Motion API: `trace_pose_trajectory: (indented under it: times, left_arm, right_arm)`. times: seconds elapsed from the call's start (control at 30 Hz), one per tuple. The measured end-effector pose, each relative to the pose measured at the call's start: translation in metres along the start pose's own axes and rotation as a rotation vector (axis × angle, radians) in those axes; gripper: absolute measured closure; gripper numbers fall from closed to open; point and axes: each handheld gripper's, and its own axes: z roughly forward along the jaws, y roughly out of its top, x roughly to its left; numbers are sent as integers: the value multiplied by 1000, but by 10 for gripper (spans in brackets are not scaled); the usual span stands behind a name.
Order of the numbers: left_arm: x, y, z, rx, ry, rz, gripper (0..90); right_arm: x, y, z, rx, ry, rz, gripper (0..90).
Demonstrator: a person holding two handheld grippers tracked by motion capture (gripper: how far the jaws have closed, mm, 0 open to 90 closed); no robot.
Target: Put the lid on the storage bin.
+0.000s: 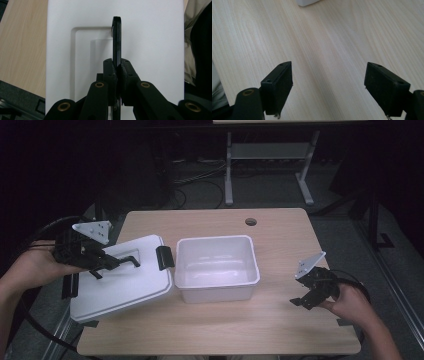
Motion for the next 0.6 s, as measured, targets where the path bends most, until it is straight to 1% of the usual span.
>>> trace_pose_trajectory:
  times: [0.3,0.57,0.6]
  left_arm:
    - [2,10,1,-3,-3,14,846]
    - [1,27,2,-4,-4,43,846]
    - [1,29,3,-6,-9,47,846]
  right_arm:
    - [-1,0,0,-1,1,4,221]
    - [0,0,0,5,4,-1,221]
    - [0,-1,-1,5,3,0,221]
